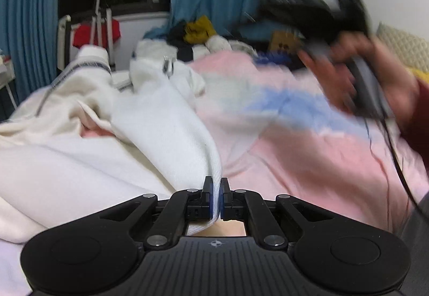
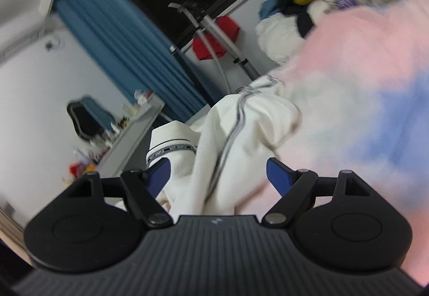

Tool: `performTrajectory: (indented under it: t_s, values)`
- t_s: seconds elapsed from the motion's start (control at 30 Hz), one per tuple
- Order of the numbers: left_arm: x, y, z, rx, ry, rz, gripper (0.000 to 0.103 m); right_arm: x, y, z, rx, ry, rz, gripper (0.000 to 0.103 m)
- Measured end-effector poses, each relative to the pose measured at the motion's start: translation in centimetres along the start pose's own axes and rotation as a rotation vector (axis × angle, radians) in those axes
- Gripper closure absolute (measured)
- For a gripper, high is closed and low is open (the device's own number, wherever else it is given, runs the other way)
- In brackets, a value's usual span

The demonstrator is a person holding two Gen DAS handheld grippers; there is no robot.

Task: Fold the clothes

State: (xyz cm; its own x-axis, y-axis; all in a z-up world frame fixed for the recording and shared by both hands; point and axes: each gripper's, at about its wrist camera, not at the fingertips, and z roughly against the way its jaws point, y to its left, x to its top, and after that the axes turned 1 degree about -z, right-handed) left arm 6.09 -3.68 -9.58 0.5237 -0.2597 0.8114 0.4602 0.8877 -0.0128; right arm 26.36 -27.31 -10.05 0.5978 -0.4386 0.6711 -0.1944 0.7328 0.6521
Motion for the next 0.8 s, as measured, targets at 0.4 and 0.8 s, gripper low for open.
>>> performTrajectory:
  t_s: [0.4, 0.8]
  values:
    - [-1.6, 3.6, -4.4, -0.160, 0.023, 0.145, 0.098, 6.7, 3.6, -25.7, -0.182, 0.214, 0.239, 0.025]
    - [-1.4, 5.8, -3.4, -0.275, -0.143, 0.214, 0.098, 7.9, 3.5, -25.3, -0.289, 0.114, 0.302, 0.095]
